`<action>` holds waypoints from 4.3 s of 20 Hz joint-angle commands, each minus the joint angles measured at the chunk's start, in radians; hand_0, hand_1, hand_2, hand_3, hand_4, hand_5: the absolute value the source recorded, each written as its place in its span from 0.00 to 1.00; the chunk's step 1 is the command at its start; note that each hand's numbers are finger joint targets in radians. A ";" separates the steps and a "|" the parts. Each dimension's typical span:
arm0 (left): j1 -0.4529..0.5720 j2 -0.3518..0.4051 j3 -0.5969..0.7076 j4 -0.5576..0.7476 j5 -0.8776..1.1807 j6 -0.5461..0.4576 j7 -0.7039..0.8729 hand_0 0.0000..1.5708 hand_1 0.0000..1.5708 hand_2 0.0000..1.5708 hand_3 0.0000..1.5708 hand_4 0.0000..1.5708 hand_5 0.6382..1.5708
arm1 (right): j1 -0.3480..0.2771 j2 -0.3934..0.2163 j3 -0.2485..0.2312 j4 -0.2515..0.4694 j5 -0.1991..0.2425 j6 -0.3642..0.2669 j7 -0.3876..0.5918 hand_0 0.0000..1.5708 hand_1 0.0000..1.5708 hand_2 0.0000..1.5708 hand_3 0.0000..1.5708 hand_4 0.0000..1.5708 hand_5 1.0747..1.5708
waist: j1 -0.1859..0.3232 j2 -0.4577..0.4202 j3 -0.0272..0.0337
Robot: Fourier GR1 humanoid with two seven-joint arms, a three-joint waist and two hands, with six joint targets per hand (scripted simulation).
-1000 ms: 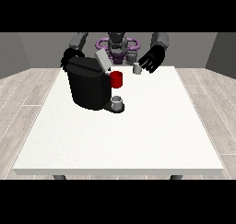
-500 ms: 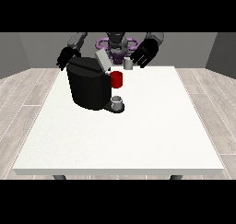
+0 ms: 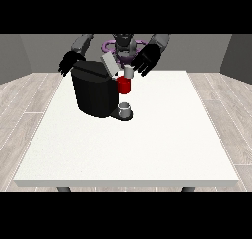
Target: Insert the coffee pod into the coffee machine and close the lid
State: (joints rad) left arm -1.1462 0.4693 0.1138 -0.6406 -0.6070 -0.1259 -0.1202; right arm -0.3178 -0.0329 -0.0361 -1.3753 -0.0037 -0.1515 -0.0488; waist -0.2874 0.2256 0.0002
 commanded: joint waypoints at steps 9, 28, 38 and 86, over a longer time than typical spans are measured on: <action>-0.052 -0.027 -0.009 0.017 -0.017 -0.034 0.016 0.78 0.78 0.82 0.77 0.33 1.00 | -0.039 0.013 -0.003 -0.001 -0.002 -0.024 0.037 0.00 0.00 0.00 0.00 0.33 1.00 | 0.005 0.017 -0.0001; -0.011 -0.069 -0.012 0.029 -0.043 -0.010 -0.005 0.79 0.79 0.81 0.76 0.31 1.00 | -0.014 -0.019 -0.046 0.029 -0.046 0.008 -0.016 0.00 0.00 0.00 0.00 0.28 1.00 | 0.017 0.032 0.0000; -0.036 -0.009 0.006 0.059 -0.063 -0.013 -0.008 0.72 0.72 0.74 0.65 0.28 1.00 | -0.023 -0.013 -0.031 -0.023 -0.032 -0.014 0.000 0.00 0.00 0.00 0.00 0.26 1.00 | -0.010 0.059 -0.0002; 0.272 -0.253 0.201 -0.008 0.191 -0.096 -0.118 0.00 0.00 0.00 0.00 0.15 1.00 | 0.199 -0.046 -0.059 0.009 -0.051 0.020 -0.064 0.00 0.00 0.00 0.00 0.23 1.00 | 0.207 -0.308 -0.0015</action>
State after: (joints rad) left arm -0.9422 0.2704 0.2435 -0.6406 -0.5171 -0.2102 -0.1937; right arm -0.1443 -0.0628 -0.0957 -1.3594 -0.0711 -0.1302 -0.1024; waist -0.1307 -0.0280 -0.0009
